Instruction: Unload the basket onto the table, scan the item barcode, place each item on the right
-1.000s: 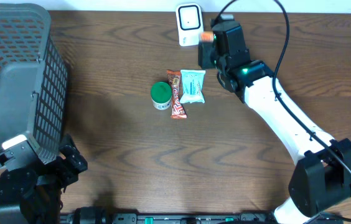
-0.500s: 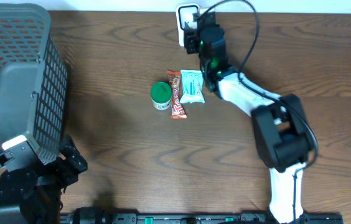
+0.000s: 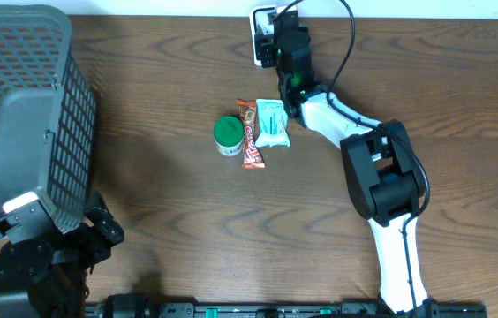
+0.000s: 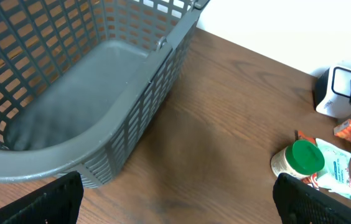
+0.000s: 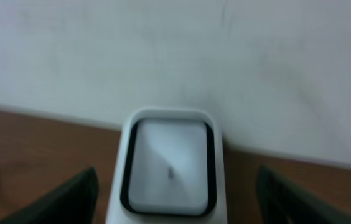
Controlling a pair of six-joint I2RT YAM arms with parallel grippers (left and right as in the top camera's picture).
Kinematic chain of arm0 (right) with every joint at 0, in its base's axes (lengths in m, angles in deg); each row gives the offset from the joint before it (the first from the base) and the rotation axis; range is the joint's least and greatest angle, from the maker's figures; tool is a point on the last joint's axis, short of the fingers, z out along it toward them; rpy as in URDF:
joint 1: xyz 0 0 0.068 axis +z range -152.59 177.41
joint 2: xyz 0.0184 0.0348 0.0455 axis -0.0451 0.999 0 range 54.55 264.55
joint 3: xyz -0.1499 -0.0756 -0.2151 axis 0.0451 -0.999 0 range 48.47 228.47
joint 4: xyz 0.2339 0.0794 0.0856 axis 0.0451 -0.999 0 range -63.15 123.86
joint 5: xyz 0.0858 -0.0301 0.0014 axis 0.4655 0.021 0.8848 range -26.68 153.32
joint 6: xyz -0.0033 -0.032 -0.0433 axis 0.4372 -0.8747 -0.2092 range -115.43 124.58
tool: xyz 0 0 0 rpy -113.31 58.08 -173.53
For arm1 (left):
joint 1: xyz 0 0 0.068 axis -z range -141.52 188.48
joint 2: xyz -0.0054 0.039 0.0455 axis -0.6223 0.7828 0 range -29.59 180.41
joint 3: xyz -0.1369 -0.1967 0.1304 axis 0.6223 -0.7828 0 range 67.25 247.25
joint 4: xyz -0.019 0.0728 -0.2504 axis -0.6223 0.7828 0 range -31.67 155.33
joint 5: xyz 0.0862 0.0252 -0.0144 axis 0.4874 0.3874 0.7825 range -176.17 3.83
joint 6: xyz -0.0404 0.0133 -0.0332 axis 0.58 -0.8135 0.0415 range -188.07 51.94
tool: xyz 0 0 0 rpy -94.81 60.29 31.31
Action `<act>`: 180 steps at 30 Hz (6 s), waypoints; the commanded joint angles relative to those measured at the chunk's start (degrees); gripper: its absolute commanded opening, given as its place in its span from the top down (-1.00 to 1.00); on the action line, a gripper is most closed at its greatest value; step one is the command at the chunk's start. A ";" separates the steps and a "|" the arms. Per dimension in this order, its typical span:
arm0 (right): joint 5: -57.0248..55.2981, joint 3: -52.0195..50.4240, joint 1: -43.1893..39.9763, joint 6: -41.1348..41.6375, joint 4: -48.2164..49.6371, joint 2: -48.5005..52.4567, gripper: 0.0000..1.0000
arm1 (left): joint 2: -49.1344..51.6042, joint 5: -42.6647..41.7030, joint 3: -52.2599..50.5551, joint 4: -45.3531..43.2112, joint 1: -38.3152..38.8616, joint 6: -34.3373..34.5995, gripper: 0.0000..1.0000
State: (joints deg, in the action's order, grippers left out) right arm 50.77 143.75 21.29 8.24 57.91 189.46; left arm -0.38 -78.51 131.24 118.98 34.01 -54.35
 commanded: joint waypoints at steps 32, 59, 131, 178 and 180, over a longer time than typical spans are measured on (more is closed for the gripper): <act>-0.20 -0.02 -2.45 19.87 -31.82 -0.22 -0.99 | -0.17 0.48 -0.02 0.00 -0.28 -0.04 -0.96; 9.84 -0.17 -3.06 21.33 -86.36 -21.31 -0.45 | -0.17 0.48 -0.02 0.00 -0.28 -0.04 -0.96; 20.81 -22.10 -7.50 30.95 -66.31 -22.64 0.98 | -0.17 0.48 -0.02 0.00 -0.28 -0.04 -0.96; 23.58 -15.45 -7.28 -57.11 -65.44 -16.50 -0.98 | -0.17 0.48 -0.02 0.00 -0.28 -0.04 -0.96; 21.59 -15.45 -7.28 -57.09 -64.46 -13.99 -0.99 | -0.17 0.48 -0.02 0.00 -0.28 -0.04 -0.96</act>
State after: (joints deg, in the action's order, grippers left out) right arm 75.94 128.12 13.47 -47.11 -7.36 171.54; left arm -0.40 -78.51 131.24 118.98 34.01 -54.35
